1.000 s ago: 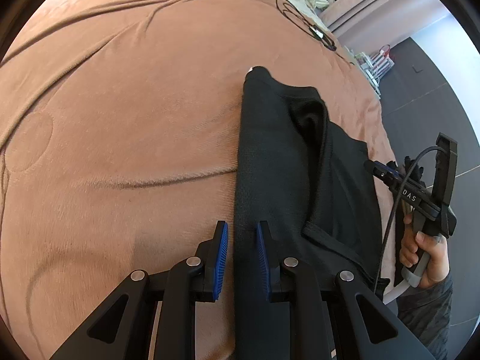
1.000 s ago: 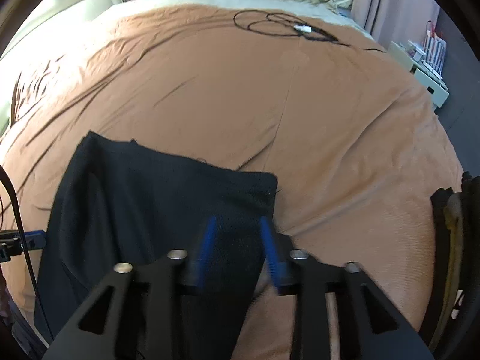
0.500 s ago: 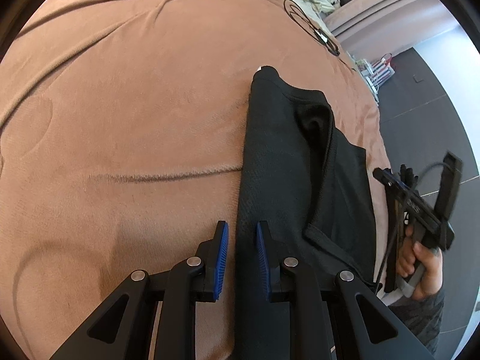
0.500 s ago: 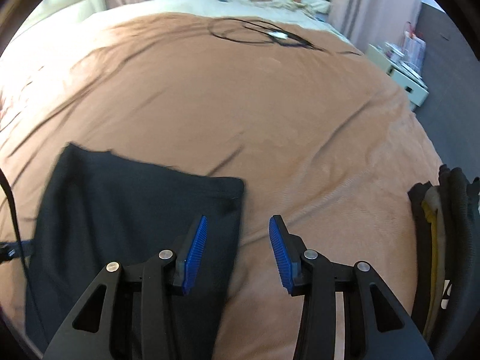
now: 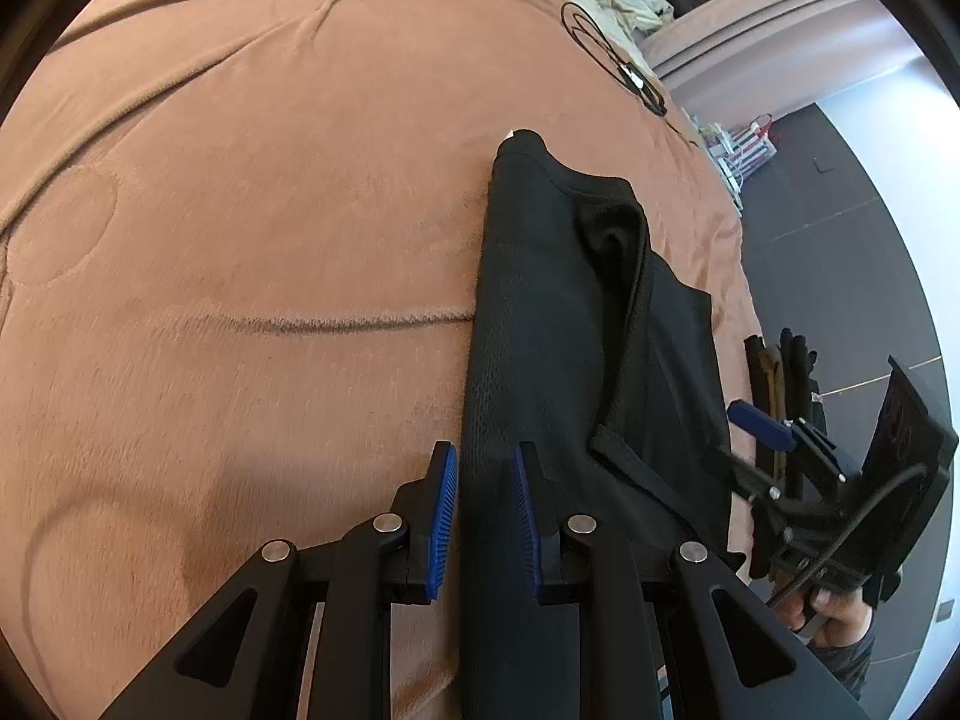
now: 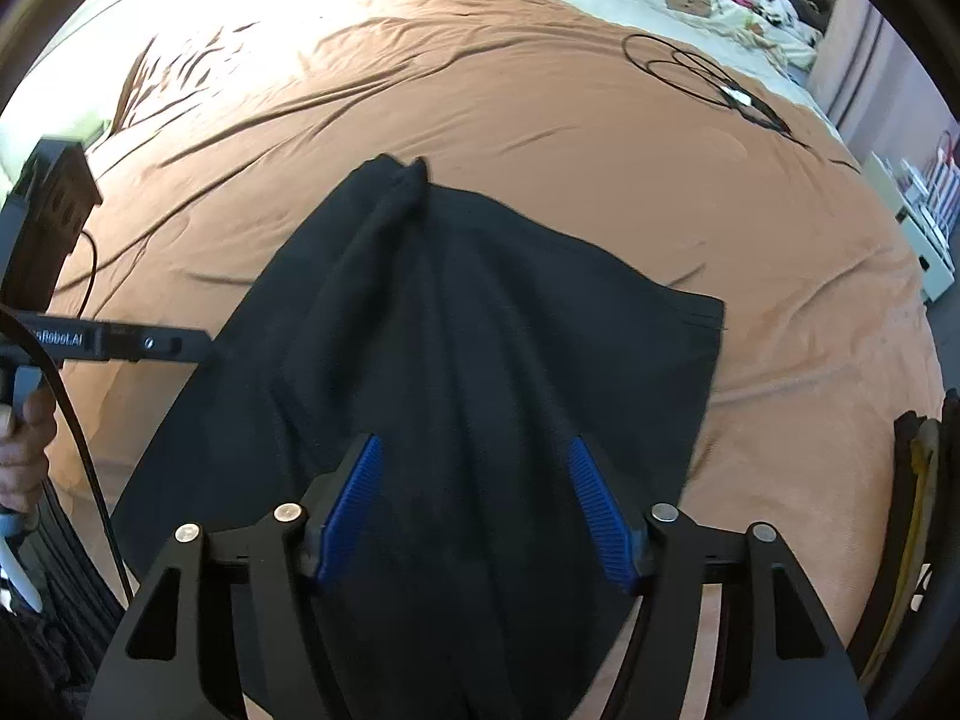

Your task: Fold small clothes

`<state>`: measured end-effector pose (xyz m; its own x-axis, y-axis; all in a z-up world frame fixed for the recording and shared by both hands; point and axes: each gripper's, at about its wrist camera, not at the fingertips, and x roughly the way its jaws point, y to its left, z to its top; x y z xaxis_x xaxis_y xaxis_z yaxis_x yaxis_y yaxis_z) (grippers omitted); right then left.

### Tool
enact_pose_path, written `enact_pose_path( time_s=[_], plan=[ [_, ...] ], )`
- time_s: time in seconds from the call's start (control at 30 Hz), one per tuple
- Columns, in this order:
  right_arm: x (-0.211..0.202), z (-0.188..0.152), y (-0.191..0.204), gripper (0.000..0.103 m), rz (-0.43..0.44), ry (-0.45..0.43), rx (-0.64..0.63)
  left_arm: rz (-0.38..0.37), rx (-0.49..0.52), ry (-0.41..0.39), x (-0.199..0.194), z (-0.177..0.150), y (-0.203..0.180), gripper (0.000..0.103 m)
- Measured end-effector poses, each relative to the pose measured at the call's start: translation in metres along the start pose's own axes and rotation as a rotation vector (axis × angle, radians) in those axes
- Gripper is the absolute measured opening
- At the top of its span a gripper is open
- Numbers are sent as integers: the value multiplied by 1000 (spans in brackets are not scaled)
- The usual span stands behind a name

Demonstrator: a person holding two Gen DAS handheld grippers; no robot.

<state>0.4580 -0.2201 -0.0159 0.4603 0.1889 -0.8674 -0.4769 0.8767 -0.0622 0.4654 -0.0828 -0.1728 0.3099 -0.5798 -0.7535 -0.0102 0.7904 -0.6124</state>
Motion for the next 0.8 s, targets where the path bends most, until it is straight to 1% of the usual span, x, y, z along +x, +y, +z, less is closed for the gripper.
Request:
enact_pose_path(
  time_s=[0.13, 0.23, 0.4, 0.47, 0.63, 0.7, 0.73, 0.8],
  plan=[
    [0, -6, 27, 64, -21, 20, -50, -4, 5, 4, 0, -1, 0, 20],
    [9, -4, 41, 64, -25, 37, -88, -7, 10, 13, 1, -2, 0, 20],
    [22, 1, 58, 64, -39, 65, -142, -13, 10, 29, 8, -3, -1, 20],
    [28, 0, 63, 64, -64, 79, -164, -13, 10, 31, 10, -3, -1, 20],
    [33, 2, 61, 64, -119, 69, -172, -14, 9, 31, 12, -3, -2, 20],
    [34, 3, 54, 64, -154, 61, -160, -13, 11, 29, 12, -2, -3, 20],
    [35, 2, 57, 64, -163, 59, -155, -13, 11, 29, 12, -3, -3, 20],
    [35, 4, 50, 64, -185, 48, -135, -12, 12, 27, 12, -2, -3, 20]
  ],
)
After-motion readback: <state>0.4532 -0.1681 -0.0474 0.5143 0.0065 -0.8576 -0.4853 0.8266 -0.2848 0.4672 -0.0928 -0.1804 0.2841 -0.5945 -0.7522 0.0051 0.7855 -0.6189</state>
